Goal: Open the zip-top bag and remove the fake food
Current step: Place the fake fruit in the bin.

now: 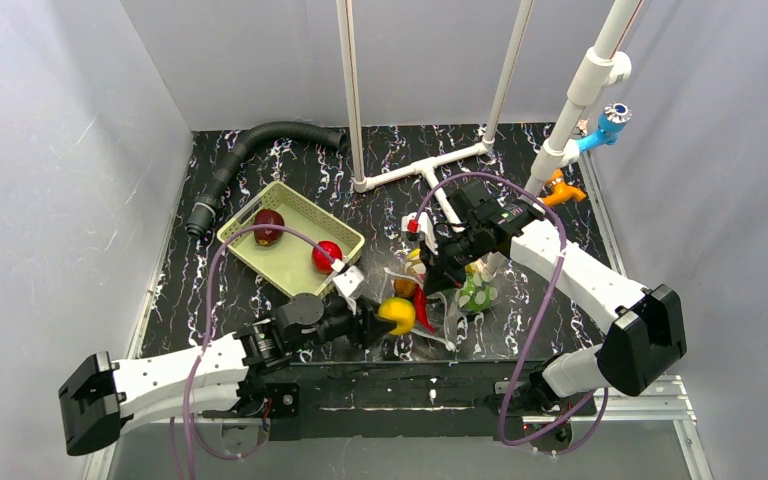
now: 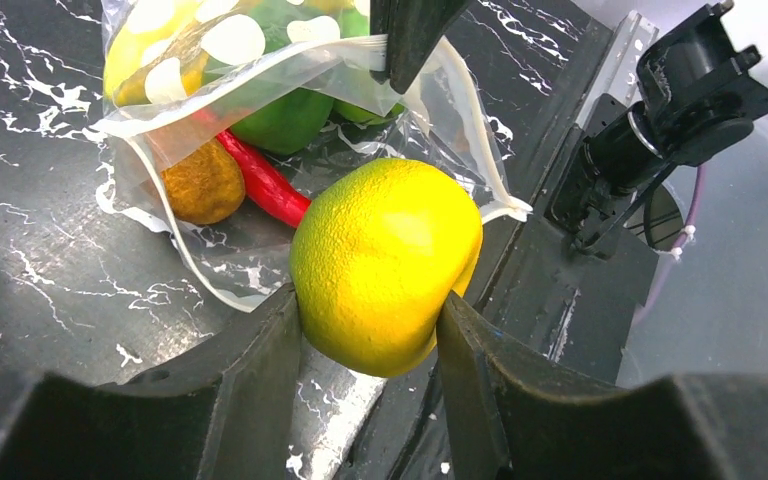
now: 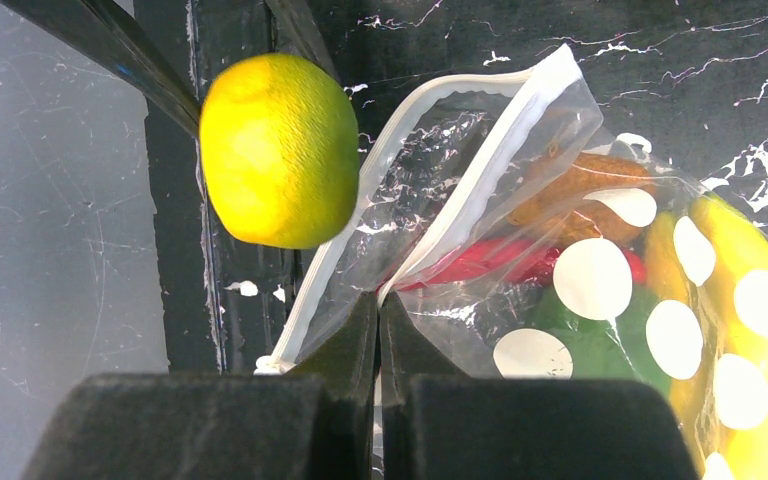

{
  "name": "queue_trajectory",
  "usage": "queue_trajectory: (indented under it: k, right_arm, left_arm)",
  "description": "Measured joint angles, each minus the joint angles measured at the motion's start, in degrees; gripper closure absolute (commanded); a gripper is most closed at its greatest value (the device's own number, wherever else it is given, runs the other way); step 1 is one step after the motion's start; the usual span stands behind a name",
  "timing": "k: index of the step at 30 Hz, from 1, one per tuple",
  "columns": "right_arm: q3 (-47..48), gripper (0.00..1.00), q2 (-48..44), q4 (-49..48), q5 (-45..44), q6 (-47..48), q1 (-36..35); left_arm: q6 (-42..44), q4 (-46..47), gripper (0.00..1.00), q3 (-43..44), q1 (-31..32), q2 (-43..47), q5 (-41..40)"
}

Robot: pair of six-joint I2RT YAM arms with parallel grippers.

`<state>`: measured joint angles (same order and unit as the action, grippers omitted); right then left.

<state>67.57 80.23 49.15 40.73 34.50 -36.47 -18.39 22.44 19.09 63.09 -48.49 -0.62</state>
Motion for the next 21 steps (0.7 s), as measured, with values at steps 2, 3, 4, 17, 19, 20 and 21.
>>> queue_trajectory:
  k: [2, 3, 4, 17, 19, 20, 21]
  right_arm:
    - [0.0, 0.99, 0.0, 0.0, 0.0, 0.0, 0.0]
    - [0.0, 0.99, 0.0, 0.0, 0.0, 0.0, 0.0]
    - [0.0, 0.99, 0.0, 0.0, 0.0, 0.0, 0.0]
    - [0.0, 0.99, 0.0, 0.0, 0.0, 0.0, 0.1]
    - [0.0, 0.99, 0.0, 0.0, 0.0, 0.0, 0.1]
    - [0.0, 0.99, 0.0, 0.0, 0.0, 0.0, 0.1]
    - [0.0, 0.99, 0.0, 0.0, 0.0, 0.0, 0.1]
  left_arm:
    - [0.2, -2.2, 1.00, 0.0, 0.0, 2.7, 0.0]
    - [0.4, -3.4, 1.00, 0.0, 0.0, 4.0, 0.0]
    - [0.4, -4.5, 1.00, 0.0, -0.1, 5.0, 0.0]
    - [1.7, -21.5, 1.00, 2.2, -0.6, 15.4, -2.3]
    - [1.8, -23.5, 1.00, 2.6, -0.8, 16.7, -3.1]
    - [1.9, -24.5, 1.00, 2.8, -0.9, 17.3, -3.5]
    - [1.9, -25.3, 1.00, 3.0, -1.0, 17.7, -3.7]
